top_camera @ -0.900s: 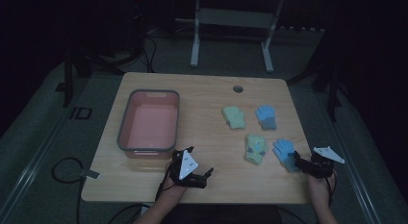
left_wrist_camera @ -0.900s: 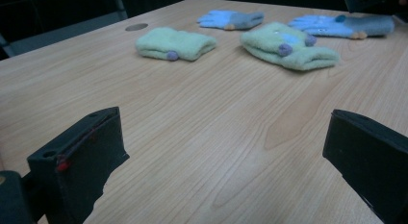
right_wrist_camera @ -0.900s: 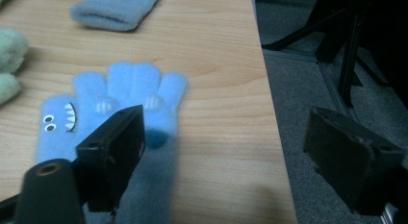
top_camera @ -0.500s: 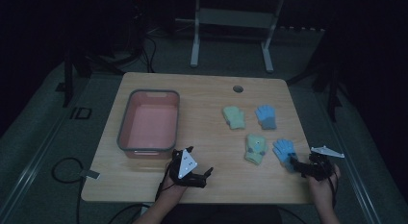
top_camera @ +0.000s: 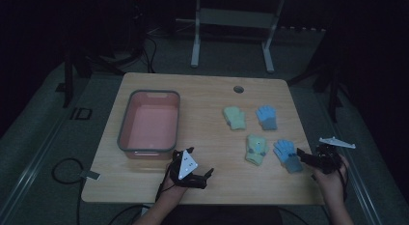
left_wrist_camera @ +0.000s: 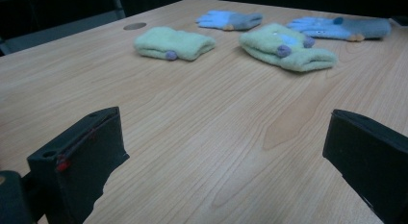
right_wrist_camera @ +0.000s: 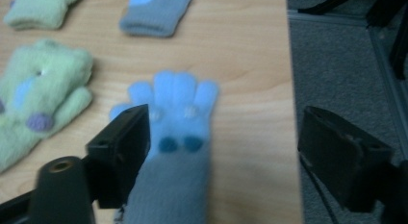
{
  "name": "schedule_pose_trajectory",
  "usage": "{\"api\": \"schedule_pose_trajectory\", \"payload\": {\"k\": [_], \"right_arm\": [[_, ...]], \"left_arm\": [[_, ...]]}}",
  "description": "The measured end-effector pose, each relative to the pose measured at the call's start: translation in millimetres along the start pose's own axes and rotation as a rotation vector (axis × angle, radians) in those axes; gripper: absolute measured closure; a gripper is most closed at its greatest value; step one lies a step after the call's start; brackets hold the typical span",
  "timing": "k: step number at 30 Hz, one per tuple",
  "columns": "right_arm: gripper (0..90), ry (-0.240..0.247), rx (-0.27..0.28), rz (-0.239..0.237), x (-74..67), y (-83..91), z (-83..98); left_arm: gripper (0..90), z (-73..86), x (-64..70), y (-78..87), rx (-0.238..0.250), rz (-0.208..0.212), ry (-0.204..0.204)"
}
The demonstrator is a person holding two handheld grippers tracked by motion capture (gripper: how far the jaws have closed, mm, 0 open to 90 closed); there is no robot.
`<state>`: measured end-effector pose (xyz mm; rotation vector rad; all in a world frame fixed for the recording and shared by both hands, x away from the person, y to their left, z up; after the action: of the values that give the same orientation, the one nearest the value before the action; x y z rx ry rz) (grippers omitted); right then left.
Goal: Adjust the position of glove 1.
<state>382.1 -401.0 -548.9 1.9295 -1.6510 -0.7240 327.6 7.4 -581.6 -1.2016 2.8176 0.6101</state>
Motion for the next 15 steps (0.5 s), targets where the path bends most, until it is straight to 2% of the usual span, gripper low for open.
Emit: {"api": "schedule_pose_trajectory", "payload": {"k": [3, 5, 6, 11, 15], "right_arm": [[28.6, 0.021, 0.001, -0.005, 2.2, 3.3, -14.6], [28.8, 0.028, -0.001, -0.005, 1.5, 3.5, -18.0], [31.6, 0.035, 0.004, -0.005, 0.9, 3.7, -21.6], [38.3, 0.089, -0.021, -0.02, -10.4, -1.2, -36.7], [42.9, 0.098, -0.027, -0.056, -20.7, -4.1, -47.7]], "left_arm": [[0.5, -0.1, 0.8, -0.2, -0.001, 0.0, -0.008], [0.6, 0.0, 0.8, -0.2, -0.002, 0.0, -0.009], [0.6, 0.0, 0.7, -0.3, -0.003, 0.0, -0.009], [0.6, 0.0, 0.4, -0.1, -0.001, 0.001, -0.004], [0.6, 0.0, 0.4, 0.0, -0.001, 0.002, -0.005]]}}
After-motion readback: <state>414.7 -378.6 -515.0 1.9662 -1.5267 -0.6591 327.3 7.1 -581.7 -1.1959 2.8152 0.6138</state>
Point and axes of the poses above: each handheld gripper's, and its own axes: y roughly backward along the jaws, z roughly out of its underside, x roughly to its right, the point moved 7 cm from there along -y, roughly forward along the jaws, and after that the axes turned 4 degrees about -y, right-handed, at the moved point
